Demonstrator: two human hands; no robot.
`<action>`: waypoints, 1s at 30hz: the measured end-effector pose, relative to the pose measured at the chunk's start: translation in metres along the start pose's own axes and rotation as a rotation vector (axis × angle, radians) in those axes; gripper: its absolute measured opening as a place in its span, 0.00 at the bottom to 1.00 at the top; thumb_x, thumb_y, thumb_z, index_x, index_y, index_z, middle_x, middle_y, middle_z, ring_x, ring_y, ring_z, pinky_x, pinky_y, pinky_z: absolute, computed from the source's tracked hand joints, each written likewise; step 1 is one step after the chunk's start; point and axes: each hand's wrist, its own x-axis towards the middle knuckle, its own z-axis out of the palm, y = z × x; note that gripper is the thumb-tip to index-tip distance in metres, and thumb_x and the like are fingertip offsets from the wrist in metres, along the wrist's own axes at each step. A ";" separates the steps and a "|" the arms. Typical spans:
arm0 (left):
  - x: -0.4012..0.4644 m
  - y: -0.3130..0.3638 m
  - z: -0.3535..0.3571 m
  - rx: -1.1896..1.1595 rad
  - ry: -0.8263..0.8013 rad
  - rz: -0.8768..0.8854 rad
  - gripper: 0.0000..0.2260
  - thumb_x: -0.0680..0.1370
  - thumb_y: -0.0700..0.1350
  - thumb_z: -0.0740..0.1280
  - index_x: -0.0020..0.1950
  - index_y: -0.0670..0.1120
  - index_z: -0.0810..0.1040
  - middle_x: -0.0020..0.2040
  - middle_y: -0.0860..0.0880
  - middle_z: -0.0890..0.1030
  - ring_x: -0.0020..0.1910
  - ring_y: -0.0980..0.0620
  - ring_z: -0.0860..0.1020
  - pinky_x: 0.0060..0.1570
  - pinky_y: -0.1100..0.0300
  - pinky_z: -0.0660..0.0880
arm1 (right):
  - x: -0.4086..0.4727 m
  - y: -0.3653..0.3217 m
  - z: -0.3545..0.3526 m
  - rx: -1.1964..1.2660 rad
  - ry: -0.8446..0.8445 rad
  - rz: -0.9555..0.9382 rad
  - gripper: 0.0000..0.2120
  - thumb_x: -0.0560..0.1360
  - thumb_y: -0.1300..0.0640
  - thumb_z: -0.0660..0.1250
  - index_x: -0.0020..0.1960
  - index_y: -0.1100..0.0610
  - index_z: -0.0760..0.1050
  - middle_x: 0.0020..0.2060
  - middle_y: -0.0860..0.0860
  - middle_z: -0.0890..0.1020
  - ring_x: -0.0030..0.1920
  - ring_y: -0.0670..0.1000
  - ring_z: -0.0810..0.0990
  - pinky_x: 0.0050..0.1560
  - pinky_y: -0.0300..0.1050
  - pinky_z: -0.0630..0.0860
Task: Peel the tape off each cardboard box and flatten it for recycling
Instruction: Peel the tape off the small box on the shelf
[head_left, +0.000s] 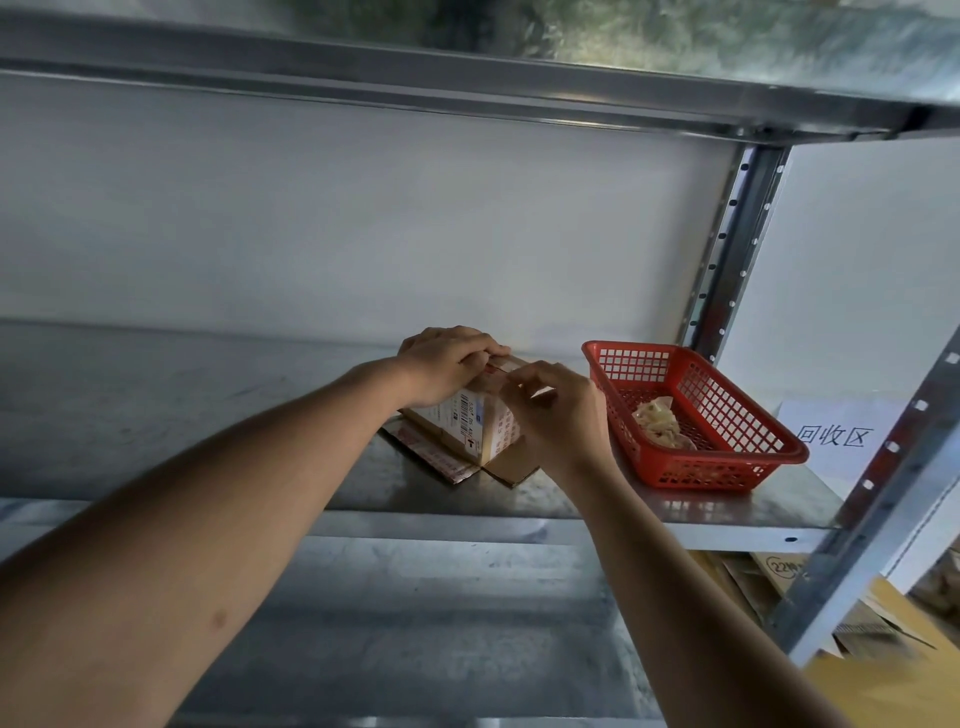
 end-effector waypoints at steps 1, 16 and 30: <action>0.000 0.000 0.000 -0.002 0.001 0.001 0.19 0.87 0.53 0.51 0.71 0.68 0.73 0.76 0.58 0.71 0.76 0.50 0.64 0.76 0.43 0.57 | 0.000 0.000 0.001 -0.031 0.031 -0.002 0.02 0.75 0.52 0.76 0.46 0.45 0.85 0.41 0.42 0.82 0.38 0.41 0.81 0.36 0.27 0.70; 0.003 -0.008 0.002 -0.049 -0.016 -0.001 0.17 0.84 0.57 0.51 0.67 0.73 0.73 0.74 0.64 0.71 0.75 0.53 0.64 0.73 0.52 0.56 | -0.017 -0.008 0.005 -0.138 -0.022 -0.449 0.02 0.74 0.62 0.77 0.45 0.56 0.86 0.42 0.49 0.86 0.38 0.49 0.84 0.37 0.49 0.81; 0.004 0.001 0.005 0.043 -0.016 -0.053 0.19 0.84 0.56 0.47 0.70 0.66 0.72 0.77 0.56 0.69 0.75 0.46 0.64 0.71 0.43 0.59 | 0.015 -0.016 -0.020 0.182 0.037 0.075 0.06 0.80 0.58 0.72 0.56 0.55 0.84 0.40 0.47 0.87 0.36 0.44 0.87 0.41 0.47 0.86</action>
